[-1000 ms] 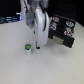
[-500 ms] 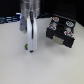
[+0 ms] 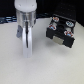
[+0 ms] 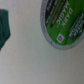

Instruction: Open the kcup holder, insert the kcup into the holder, and close the kcup holder

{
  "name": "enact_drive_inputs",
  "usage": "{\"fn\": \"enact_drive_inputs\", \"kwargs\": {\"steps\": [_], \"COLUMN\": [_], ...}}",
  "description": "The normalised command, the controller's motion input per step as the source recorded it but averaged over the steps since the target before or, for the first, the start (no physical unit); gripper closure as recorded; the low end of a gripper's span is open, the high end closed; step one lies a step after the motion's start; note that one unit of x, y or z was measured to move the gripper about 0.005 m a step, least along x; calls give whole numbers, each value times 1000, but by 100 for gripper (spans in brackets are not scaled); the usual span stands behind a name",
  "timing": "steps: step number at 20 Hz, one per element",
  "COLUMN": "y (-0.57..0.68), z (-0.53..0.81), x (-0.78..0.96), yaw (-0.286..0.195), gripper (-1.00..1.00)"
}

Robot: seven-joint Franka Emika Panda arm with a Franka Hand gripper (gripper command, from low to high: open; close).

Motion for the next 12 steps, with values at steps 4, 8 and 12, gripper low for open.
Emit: {"fn": "enact_drive_inputs", "kwargs": {"steps": [4, 8, 12], "y": [-72, -26, -155], "z": [-205, -187, 0], "x": [-127, -110, -383], "yaw": [-162, -166, -80], "gripper": [-100, -100, -100]}}
